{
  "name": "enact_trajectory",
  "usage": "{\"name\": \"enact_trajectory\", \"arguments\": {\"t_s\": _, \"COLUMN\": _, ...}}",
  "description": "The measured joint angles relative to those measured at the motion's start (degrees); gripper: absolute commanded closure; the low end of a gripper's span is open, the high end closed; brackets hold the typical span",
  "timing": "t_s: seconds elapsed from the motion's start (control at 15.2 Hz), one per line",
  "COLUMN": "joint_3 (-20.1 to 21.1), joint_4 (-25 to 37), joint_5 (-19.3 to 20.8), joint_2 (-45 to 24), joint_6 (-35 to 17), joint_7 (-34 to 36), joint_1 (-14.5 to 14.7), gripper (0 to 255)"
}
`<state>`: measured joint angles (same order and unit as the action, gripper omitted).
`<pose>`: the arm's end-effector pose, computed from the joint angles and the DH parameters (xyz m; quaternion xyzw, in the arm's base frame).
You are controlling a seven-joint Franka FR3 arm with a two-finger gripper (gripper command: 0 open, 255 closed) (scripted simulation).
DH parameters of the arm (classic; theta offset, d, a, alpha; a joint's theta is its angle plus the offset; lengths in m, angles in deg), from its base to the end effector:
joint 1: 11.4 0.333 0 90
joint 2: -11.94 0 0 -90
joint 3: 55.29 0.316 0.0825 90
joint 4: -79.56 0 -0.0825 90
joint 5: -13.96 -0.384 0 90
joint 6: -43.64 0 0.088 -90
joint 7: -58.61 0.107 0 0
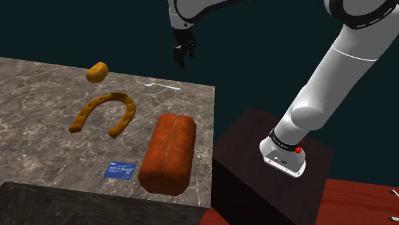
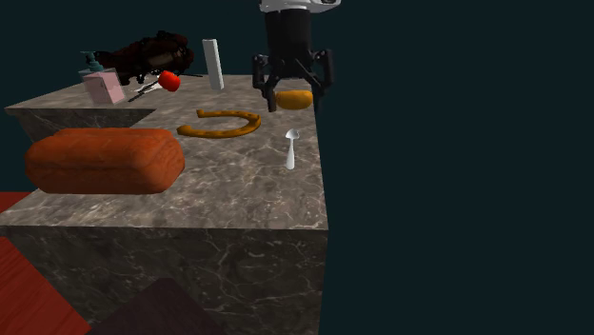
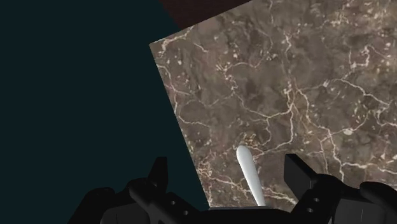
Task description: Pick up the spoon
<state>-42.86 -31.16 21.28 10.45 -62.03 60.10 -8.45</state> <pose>0.5359 0.1361 0.4625 0.9867 0.1412 -0.0475 0.0653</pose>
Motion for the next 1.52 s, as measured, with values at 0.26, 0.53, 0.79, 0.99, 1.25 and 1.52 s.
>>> {"name": "enact_trajectory", "arguments": {"t_s": 0.26, "joint_3": 1.06, "joint_4": 8.45, "joint_5": 2.61, "joint_2": -10.02, "joint_6": 1.17, "joint_7": 0.94, "joint_1": 1.68, "gripper": 0}}
{"name": "enact_trajectory", "arguments": {"t_s": 0.53, "joint_3": 1.57, "joint_4": 18.10, "joint_5": 5.29, "joint_2": -20.54, "joint_6": 3.05, "joint_7": 1.62, "joint_1": 4.10, "gripper": 0}}
{"name": "enact_trajectory", "arguments": {"t_s": 0.79, "joint_3": 1.57, "joint_4": 24.87, "joint_5": 6.97, "joint_2": -27.79, "joint_6": 4.44, "joint_7": 1.59, "joint_1": 5.97, "gripper": 0}}
{"name": "enact_trajectory", "arguments": {"t_s": 0.99, "joint_3": 1.46, "joint_4": 24.58, "joint_5": 7.32, "joint_2": -29.06, "joint_6": 3.08, "joint_7": 1.89, "joint_1": 6.16, "gripper": 0}}
{"name": "enact_trajectory", "arguments": {"t_s": 1.25, "joint_3": 1.29, "joint_4": 23.34, "joint_5": 7.70, "joint_2": -30.24, "joint_6": 0.75, "joint_7": 2.36, "joint_1": 6.20, "gripper": 0}}
{"name": "enact_trajectory", "arguments": {"t_s": 1.52, "joint_3": 1.26, "joint_4": 23.20, "joint_5": 7.77, "joint_2": -30.49, "joint_6": 0.34, "joint_7": 2.43, "joint_1": 6.21, "gripper": 255}}
